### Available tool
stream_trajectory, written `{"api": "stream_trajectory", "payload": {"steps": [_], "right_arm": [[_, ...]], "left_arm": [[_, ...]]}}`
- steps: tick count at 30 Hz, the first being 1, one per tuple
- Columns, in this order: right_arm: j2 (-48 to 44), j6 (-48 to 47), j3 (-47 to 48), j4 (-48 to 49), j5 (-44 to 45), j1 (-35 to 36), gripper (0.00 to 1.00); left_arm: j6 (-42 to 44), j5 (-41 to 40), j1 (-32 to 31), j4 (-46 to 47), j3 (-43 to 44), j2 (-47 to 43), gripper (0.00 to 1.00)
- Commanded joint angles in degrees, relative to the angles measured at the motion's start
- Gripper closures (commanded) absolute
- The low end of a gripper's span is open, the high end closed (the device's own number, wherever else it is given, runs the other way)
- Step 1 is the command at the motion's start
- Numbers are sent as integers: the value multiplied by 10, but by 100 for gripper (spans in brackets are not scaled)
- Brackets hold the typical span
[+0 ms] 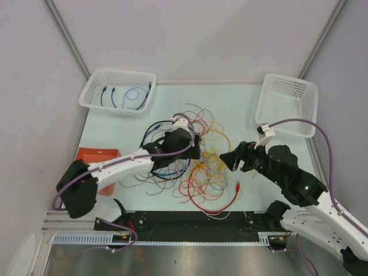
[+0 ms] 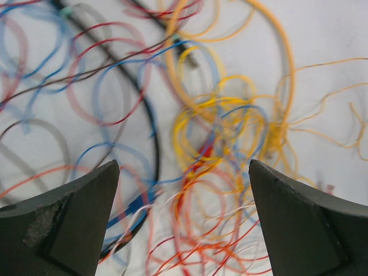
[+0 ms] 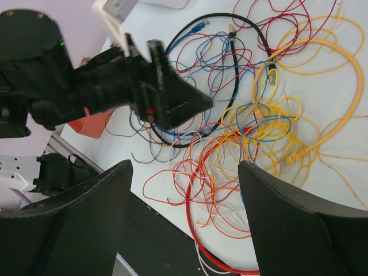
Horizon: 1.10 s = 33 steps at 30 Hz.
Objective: Untangle the cables
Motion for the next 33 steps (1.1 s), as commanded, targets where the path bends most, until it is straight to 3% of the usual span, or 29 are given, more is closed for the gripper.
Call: {"api": "stream_trajectory", "payload": {"steps": [1,6,11,16,19,20,22,23,29,33], "right_arm": [[-4,4,1,25,12,4,21],[-18,1,1,19,19,3,21],[-25,-4,1,8,23,3,20],[-23,-10,1,2,26,1,20],[-21,-8,1,6,21,1,20],[-23,-7,1,7,22,0,20],[-29,-5,1,10,21,0,20],[-30,-5,1,11,22,1,21],[-40,-12,23,5,28,0,21],[-42,-27,57,2,40,0,21]], "left_arm": [[55,29,-28,34,111,105,0],[59,23,-36,4,198,236,0],[60,-20,-35,-43,249,303,0],[56,12,-28,-28,228,318,23],[53,19,-25,-25,217,321,44],[52,20,-25,-19,213,316,59],[53,24,-25,-10,199,306,79],[55,30,-24,-3,197,293,98],[96,44,-6,-6,211,179,100],[104,115,36,-24,247,62,100]]}}
